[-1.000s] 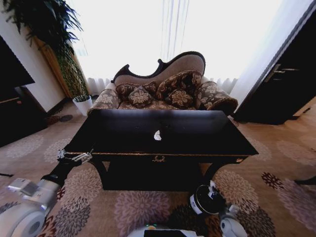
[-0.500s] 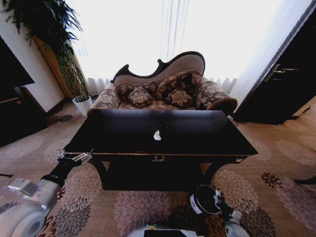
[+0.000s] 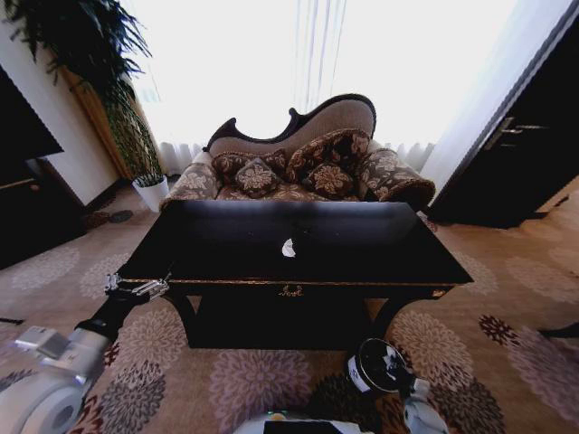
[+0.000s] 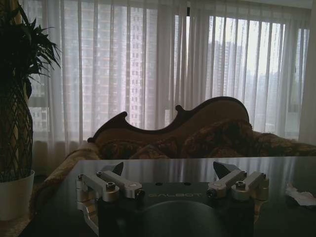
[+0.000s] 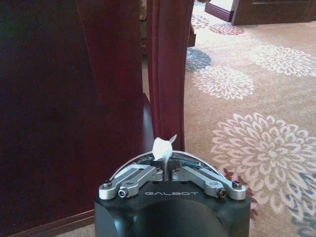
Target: Move to the front of the table and place the trash on the table into the trash bin.
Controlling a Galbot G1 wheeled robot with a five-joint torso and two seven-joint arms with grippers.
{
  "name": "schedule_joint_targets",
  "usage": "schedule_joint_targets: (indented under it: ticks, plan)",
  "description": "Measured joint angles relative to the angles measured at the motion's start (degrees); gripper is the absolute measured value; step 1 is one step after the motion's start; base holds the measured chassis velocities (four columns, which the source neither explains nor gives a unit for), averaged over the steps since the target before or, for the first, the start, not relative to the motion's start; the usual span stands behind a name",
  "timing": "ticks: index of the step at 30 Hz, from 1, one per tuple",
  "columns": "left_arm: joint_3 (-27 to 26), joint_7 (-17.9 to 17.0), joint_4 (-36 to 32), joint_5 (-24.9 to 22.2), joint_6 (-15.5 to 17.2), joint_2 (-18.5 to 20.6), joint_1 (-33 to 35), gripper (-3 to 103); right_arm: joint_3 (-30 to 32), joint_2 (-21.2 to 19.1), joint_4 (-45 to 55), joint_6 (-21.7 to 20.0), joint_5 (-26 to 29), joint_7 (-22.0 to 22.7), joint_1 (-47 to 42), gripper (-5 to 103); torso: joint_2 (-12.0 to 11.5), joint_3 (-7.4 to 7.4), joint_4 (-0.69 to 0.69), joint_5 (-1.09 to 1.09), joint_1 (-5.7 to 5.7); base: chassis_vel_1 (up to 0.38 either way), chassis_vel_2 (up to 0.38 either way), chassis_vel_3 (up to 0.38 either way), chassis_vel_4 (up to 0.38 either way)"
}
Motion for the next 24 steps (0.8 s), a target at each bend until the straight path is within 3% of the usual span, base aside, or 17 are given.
schedule_joint_targets:
  ticks: [4,7,9,12,15,19,21,24]
  plan:
    - [0.00,0.00,0.00,0.00,0.00,0.00,0.00,100,-0.19,0.16,-0.42,-0.01,0.04,-0.13,0.51,18,0.00,0.00,0.00,0.00,0.00,0.000,0.000,0.000,0.000]
    - [0.00,0.00,0.00,0.00,0.00,0.00,0.00,100,-0.39,0.16,-0.77,-0.02,0.05,-0.26,0.60,34,0.00,0.00,-0.01,0.00,0.00,0.000,0.000,0.000,0.000]
    - [0.00,0.00,0.00,0.00,0.00,0.00,0.00,100,-0.40,0.16,-0.83,-0.02,0.05,-0.26,0.63,34,0.00,0.00,-0.01,0.00,0.00,0.000,0.000,0.000,0.000]
    - [0.00,0.00,0.00,0.00,0.00,0.00,0.00,100,-0.41,0.16,-1.10,-0.05,0.10,-0.29,0.92,51,0.00,0.00,0.00,0.00,-0.01,0.000,0.000,0.000,0.000]
    - [0.00,0.00,0.00,0.00,0.00,0.00,0.00,100,-0.40,0.19,-1.21,-0.05,0.11,-0.38,0.95,56,0.00,0.00,0.00,0.00,0.00,0.000,0.000,0.000,0.000]
    - [0.00,0.00,0.00,0.00,0.00,0.00,0.00,100,-0.40,0.48,-1.01,-0.05,0.13,-0.44,0.54,78,0.00,0.00,0.00,0.00,0.00,0.000,0.000,0.000,0.000]
    - [0.00,0.00,0.00,0.00,0.00,0.00,0.00,100,-0.39,0.52,-0.89,-0.05,0.14,-0.45,0.42,78,0.00,0.00,-0.01,0.00,0.00,0.000,0.000,0.000,0.000]
    - [0.00,0.00,0.00,0.00,0.00,0.00,0.00,100,-0.37,0.79,0.36,-0.02,0.16,-0.49,-0.58,93,0.00,0.00,0.00,0.00,0.00,0.000,0.000,0.000,0.000]
